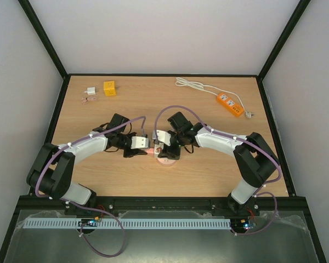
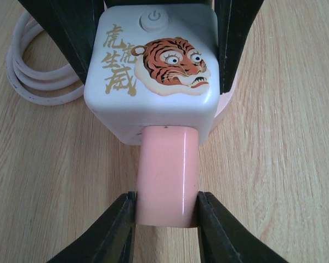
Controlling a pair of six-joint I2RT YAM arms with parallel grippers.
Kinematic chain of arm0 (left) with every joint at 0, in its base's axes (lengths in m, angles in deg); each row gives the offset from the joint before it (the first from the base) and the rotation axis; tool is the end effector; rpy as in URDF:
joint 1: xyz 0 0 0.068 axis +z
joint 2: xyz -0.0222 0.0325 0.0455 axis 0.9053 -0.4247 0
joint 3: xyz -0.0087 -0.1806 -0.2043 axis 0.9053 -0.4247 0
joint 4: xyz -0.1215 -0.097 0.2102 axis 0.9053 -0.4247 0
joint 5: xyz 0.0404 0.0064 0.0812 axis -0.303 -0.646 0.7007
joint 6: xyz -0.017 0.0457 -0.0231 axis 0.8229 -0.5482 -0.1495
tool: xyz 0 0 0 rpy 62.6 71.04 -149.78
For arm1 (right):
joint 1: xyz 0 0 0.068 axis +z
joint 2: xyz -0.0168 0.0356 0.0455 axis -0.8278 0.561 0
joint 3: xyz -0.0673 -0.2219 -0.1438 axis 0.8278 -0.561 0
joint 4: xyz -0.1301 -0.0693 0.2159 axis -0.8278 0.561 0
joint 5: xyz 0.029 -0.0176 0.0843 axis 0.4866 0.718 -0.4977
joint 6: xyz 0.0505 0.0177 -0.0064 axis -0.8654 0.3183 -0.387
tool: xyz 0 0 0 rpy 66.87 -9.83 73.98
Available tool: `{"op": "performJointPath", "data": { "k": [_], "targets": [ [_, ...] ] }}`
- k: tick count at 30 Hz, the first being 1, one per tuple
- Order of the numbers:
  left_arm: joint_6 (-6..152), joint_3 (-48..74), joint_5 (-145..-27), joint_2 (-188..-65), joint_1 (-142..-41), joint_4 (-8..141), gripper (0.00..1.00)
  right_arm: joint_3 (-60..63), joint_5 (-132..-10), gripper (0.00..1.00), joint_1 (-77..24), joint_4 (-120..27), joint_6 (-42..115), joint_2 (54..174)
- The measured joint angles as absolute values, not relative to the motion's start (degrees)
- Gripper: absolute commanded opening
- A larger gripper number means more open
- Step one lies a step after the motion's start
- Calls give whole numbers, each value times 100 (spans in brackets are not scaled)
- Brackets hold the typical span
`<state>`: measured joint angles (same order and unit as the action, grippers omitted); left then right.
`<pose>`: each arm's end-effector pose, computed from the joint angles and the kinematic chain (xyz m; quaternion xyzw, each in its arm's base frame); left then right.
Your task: Pull the plug off the socket
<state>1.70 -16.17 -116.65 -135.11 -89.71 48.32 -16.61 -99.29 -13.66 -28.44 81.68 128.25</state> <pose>0.2377 -0.1346 0.1731 0.6803 0.6049 -0.2232 0.3485 0.2321 0.2386 0.1894 -0.6568 0.6371 0.3032 0.2660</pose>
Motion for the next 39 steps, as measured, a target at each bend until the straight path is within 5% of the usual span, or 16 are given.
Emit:
{"op": "performJointPath", "data": {
  "k": [24,39],
  "targets": [
    [-455,-1410,-11874,-13514,-8497,4163,19,-1666,-10056,6,-1374,-3080,8162,12871],
    [-547,-1320,-11759,-13514,-8405,3975,17,-1460,-10039,5,-1357,-2925,8125,13028]
  ]
}}
